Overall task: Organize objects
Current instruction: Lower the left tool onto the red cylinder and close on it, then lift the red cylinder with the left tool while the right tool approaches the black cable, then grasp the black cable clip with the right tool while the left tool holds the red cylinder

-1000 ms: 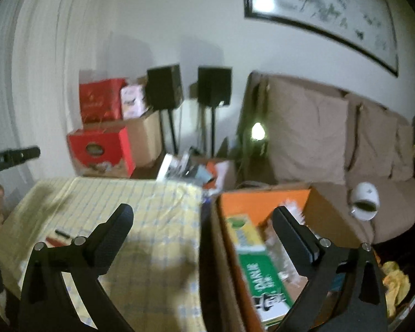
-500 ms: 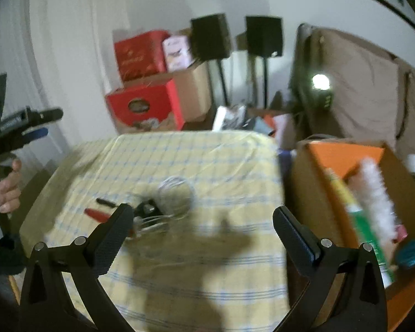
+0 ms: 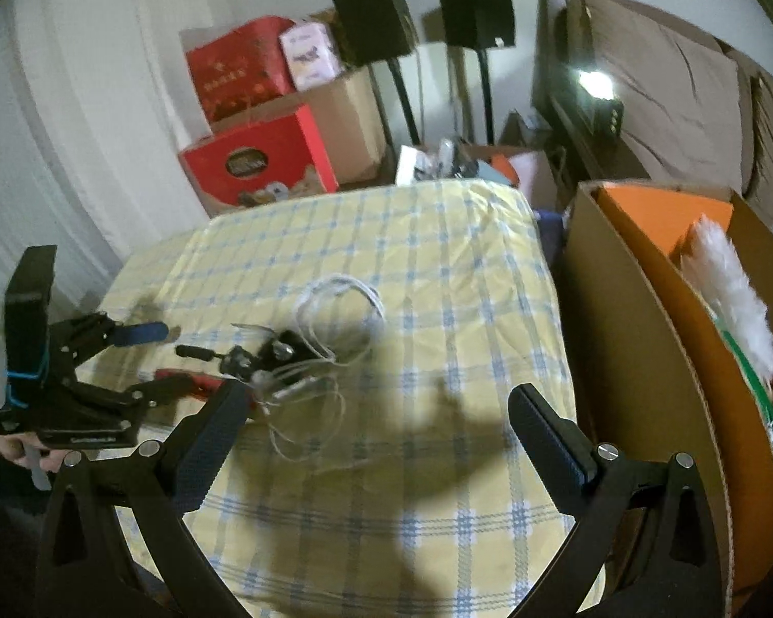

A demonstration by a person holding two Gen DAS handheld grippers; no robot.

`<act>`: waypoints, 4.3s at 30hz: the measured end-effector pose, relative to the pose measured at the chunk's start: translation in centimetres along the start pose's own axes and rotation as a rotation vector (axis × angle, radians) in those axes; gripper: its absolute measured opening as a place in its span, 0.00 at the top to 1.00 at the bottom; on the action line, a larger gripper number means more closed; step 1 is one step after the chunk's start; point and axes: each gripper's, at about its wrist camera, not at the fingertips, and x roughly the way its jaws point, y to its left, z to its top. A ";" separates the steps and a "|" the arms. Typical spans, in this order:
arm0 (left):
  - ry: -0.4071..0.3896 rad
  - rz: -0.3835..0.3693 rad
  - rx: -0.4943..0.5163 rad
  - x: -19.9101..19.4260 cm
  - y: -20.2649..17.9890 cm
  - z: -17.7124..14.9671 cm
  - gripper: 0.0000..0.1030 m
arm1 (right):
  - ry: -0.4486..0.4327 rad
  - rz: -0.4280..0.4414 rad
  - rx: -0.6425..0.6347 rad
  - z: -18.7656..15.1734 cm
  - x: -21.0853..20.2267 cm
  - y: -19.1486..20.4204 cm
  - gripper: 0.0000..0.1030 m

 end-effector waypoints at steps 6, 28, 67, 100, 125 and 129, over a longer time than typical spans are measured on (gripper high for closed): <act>0.013 -0.055 0.000 0.8 0.4 -0.6 0.45 | 0.011 -0.005 0.009 0.2 0.6 0.3 0.01; 0.129 -0.004 -0.202 1.2 2.3 -0.1 0.54 | 0.023 0.015 0.095 -0.4 0.9 0.0 0.01; 0.024 -0.083 -0.535 -2.4 12.8 -5.1 0.74 | 0.373 0.129 -0.409 6.1 16.8 18.7 0.18; 0.028 -0.076 -0.633 -1.6 16.4 -6.3 0.82 | 0.306 -0.035 -0.531 5.3 16.1 18.4 0.94; 0.049 0.031 -0.554 -1.8 13.8 -5.6 0.79 | 0.422 0.027 -0.482 2.7 15.7 20.1 0.53; 0.041 0.029 -0.541 -1.7 13.4 -5.4 0.71 | 0.417 0.039 -0.486 2.7 15.5 20.6 0.77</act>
